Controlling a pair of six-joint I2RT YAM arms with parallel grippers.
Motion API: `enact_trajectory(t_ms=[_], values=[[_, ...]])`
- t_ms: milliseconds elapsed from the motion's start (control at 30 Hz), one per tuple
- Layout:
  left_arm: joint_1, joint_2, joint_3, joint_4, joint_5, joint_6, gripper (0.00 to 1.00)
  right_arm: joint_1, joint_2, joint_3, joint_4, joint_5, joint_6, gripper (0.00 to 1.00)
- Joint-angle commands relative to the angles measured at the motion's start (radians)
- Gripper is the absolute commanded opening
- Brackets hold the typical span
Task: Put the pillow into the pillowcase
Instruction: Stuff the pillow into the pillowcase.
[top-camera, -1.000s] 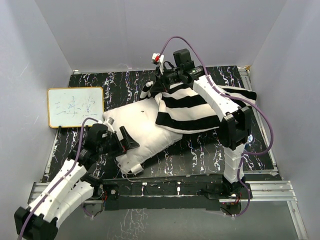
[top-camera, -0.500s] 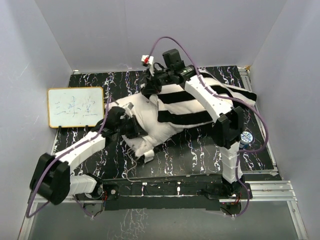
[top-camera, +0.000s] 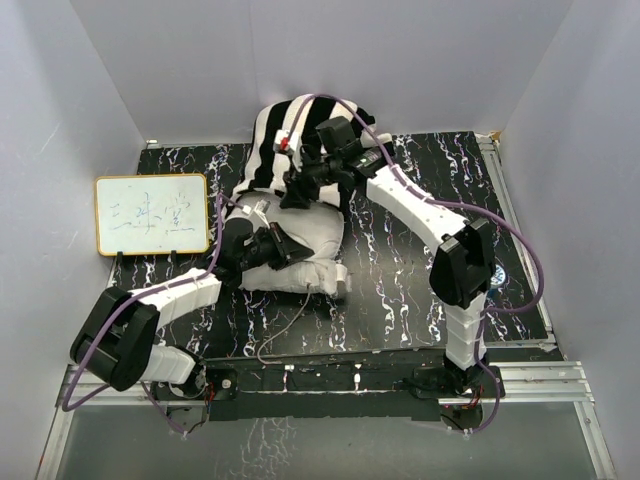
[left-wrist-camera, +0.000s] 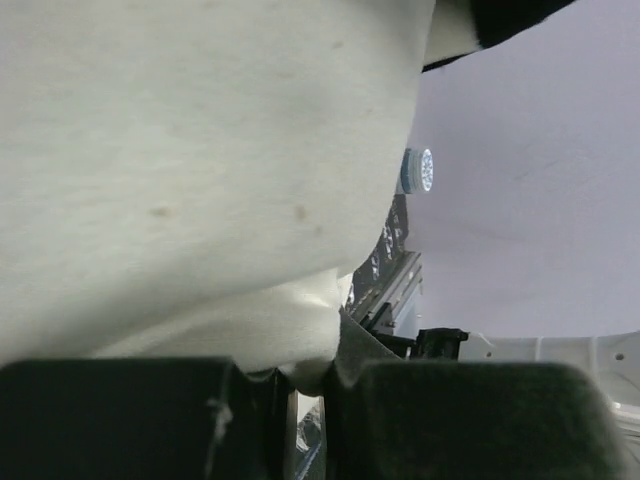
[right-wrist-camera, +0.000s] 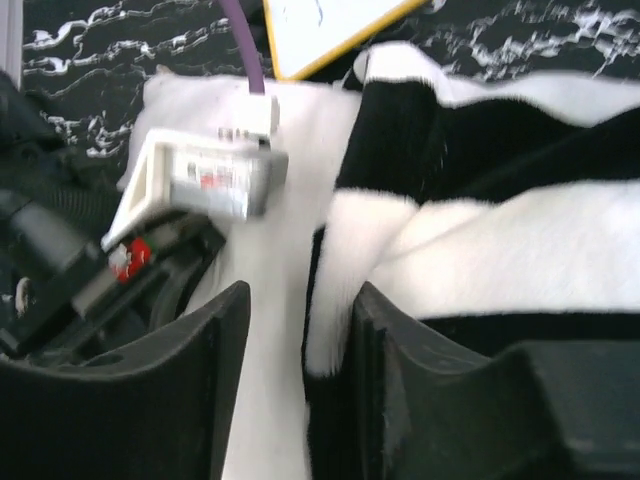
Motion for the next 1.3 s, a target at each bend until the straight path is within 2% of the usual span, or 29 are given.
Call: enact_trajectory(t_ms=[0,67,167,233,300,367,467,600,767,967,1100,1267], values=[[0.024,0.018,-0.049,0.243,0.048,-0.116,0.00,-0.091,-0.170,-0.074,-0.022,-0.175,-0.106,0.58],[0.035,0.020,-0.059,0.269,0.062,-0.139,0.00,-0.145,-0.272,-0.138,-0.010,-0.217,-0.144,0.74],[0.053,0.006,-0.074,0.283,0.073,-0.160,0.00,-0.247,-0.418,-0.272,0.046,-0.239,-0.185,0.86],[0.065,-0.019,-0.073,0.255,0.077,-0.157,0.00,-0.333,-0.469,-0.342,0.051,-0.254,-0.199,0.87],[0.077,-0.045,-0.071,0.227,0.084,-0.150,0.00,-0.426,-0.506,-0.449,0.128,-0.267,-0.141,0.88],[0.093,-0.075,-0.062,0.200,0.099,-0.150,0.00,-0.499,-0.534,-0.600,0.299,-0.224,-0.040,0.88],[0.114,-0.110,-0.035,0.159,0.123,-0.152,0.00,-0.527,-0.538,-0.842,0.616,-0.075,0.090,0.87],[0.155,-0.141,0.003,0.154,0.163,-0.201,0.00,-0.496,-0.487,-1.031,0.967,-0.061,0.191,0.77],[0.259,-0.146,0.020,0.354,0.239,-0.429,0.00,-0.395,-0.408,-1.058,1.164,0.025,0.272,0.76],[0.363,-0.142,0.048,0.565,0.280,-0.678,0.00,-0.374,-0.321,-1.005,1.350,0.121,0.423,0.72],[0.398,-0.136,0.061,0.594,0.306,-0.738,0.00,-0.353,-0.270,-0.963,1.415,0.111,0.479,0.65],[0.406,-0.145,0.086,0.579,0.316,-0.744,0.00,-0.306,-0.195,-0.894,1.416,0.173,0.516,0.62]])
